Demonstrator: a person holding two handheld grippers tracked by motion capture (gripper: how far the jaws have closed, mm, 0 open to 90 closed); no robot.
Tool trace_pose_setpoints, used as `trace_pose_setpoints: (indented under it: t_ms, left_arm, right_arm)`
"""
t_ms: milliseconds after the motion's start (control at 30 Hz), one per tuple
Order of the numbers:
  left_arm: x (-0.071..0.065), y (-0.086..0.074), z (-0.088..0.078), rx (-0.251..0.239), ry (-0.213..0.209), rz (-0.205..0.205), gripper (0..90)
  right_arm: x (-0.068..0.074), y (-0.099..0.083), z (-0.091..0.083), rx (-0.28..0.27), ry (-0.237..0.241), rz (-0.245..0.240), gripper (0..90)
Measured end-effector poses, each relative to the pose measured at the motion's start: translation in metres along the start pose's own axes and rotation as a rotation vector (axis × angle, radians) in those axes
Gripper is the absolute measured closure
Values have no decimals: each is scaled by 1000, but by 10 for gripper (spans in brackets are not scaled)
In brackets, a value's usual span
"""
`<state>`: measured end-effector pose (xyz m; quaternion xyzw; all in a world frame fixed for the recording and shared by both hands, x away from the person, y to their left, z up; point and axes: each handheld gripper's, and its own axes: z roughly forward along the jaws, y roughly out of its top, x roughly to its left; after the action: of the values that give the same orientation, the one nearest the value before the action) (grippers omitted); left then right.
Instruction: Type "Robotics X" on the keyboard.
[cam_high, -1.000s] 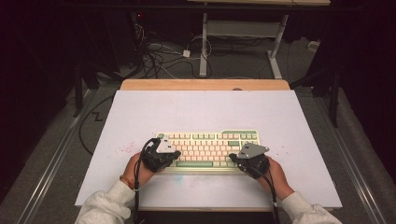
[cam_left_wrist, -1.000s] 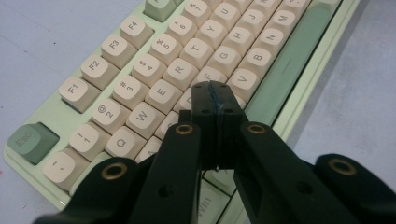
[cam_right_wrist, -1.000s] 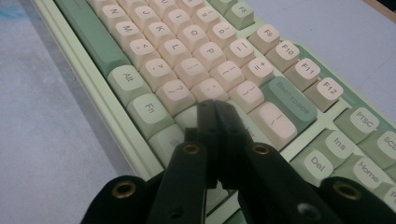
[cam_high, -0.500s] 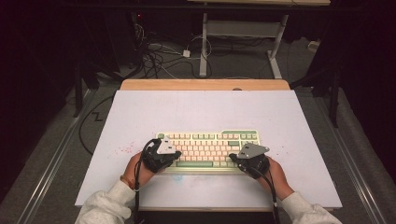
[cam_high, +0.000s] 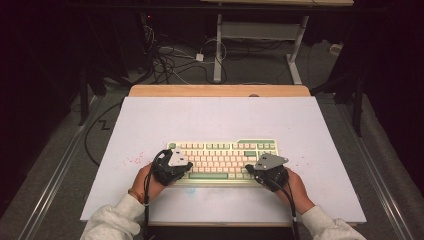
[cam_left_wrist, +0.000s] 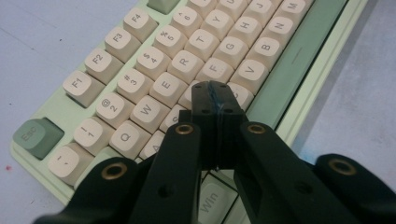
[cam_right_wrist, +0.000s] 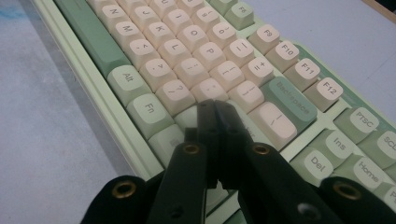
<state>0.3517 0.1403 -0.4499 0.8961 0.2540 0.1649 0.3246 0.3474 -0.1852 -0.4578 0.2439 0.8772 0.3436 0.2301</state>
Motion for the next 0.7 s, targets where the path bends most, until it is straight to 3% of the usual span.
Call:
trace_pose_setpoints:
  t_ms: [167, 300, 700]
  left_arm:
    - [-1, 1, -1, -14, -22, -6, 875]
    - [-2, 1, 2, 4, -28, -1, 875]
    - [-3, -1, 7, 12, -7, -7, 877]
  right_arm:
    - [0, 0, 0, 1, -1, -1, 900]
    - [0, 0, 0, 0, 0, -2, 900]
    - [1, 0, 0, 1, -8, -13, 900]
